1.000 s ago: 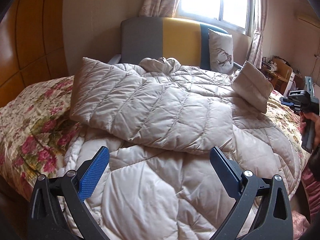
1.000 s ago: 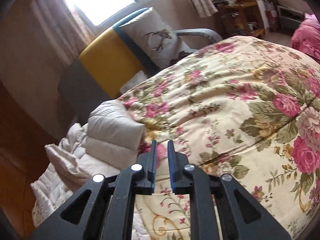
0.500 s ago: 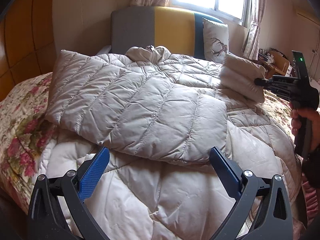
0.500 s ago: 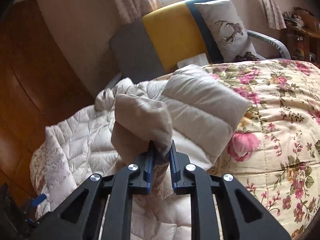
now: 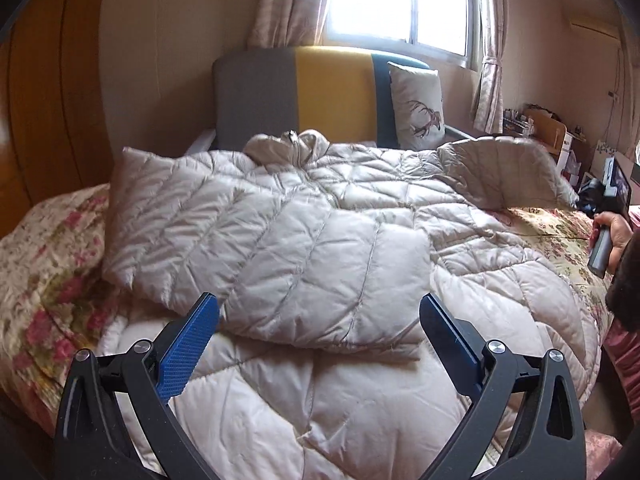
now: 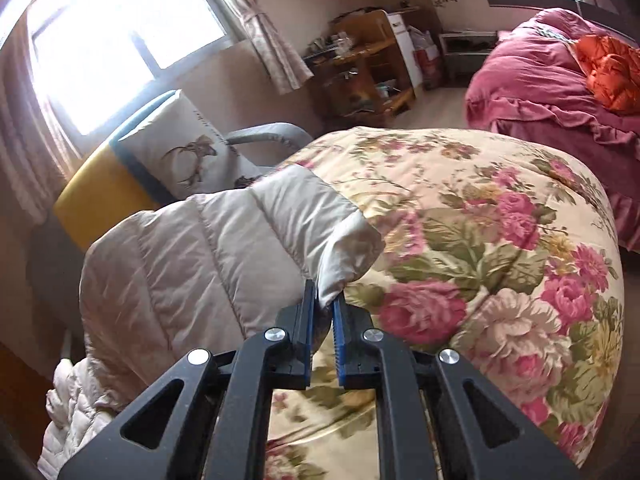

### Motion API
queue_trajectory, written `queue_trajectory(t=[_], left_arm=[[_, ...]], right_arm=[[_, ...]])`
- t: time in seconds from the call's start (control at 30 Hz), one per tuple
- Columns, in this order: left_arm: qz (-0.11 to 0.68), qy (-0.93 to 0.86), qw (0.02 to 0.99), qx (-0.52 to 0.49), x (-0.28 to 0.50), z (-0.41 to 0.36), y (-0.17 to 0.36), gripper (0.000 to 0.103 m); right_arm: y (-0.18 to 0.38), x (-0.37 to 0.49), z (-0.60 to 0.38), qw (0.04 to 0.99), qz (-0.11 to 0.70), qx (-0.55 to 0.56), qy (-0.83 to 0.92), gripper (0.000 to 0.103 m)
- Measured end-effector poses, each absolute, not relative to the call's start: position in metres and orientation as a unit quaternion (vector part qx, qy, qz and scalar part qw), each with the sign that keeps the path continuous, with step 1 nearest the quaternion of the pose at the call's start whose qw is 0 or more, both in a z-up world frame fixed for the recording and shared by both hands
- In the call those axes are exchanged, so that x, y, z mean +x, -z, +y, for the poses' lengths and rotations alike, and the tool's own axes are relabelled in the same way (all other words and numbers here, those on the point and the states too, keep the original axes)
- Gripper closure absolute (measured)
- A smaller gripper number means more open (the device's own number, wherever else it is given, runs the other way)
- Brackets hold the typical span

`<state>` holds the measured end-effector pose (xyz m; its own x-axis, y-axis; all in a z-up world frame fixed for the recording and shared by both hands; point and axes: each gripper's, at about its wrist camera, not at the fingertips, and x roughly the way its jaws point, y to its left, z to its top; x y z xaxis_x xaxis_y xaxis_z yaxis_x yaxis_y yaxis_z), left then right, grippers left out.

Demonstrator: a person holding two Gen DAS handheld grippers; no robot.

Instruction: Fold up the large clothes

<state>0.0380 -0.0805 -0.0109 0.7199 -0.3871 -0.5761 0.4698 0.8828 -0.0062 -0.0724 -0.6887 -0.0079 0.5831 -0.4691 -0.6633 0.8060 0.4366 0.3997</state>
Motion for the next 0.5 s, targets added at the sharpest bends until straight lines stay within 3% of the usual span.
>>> queue_trajectory(t=[0.03, 0.07, 0.13, 0.27, 0.4, 0.47, 0.5], left_arm=[[0.295, 0.235, 0.923, 0.070, 0.039, -0.082, 0.010, 0.004], [0.298, 0.238, 0.922, 0.071, 0.041, -0.086, 0.009, 0.004], [0.303, 0.239, 0.920, 0.074, 0.044, -0.092, 0.010, 0.004], [0.317, 0.253, 0.911, 0.076, 0.053, -0.108, 0.012, 0.004], [0.310, 0.263, 0.906, 0.119, 0.059, -0.137, 0.013, 0.004], [0.309, 0.251, 0.904, 0.159, 0.065, -0.152, 0.024, 0.017], [0.317, 0.245, 0.900, 0.175, 0.071, -0.158, 0.033, 0.032]], right_arm=[[0.012, -0.072, -0.694, 0.810, 0.246, 0.357, 0.394, 0.087], [0.013, -0.073, -0.698, 0.806, 0.259, 0.352, 0.400, 0.060], [0.010, -0.077, -0.691, 0.800, 0.262, 0.340, 0.419, 0.022], [-0.014, -0.076, -0.645, 0.831, 0.240, 0.327, 0.380, 0.018], [-0.045, -0.036, -0.567, 0.896, 0.238, 0.283, 0.245, 0.007], [-0.048, -0.005, -0.519, 0.920, 0.266, 0.232, 0.171, 0.002], [-0.044, 0.009, -0.499, 0.925, 0.282, 0.214, 0.136, 0.002]])
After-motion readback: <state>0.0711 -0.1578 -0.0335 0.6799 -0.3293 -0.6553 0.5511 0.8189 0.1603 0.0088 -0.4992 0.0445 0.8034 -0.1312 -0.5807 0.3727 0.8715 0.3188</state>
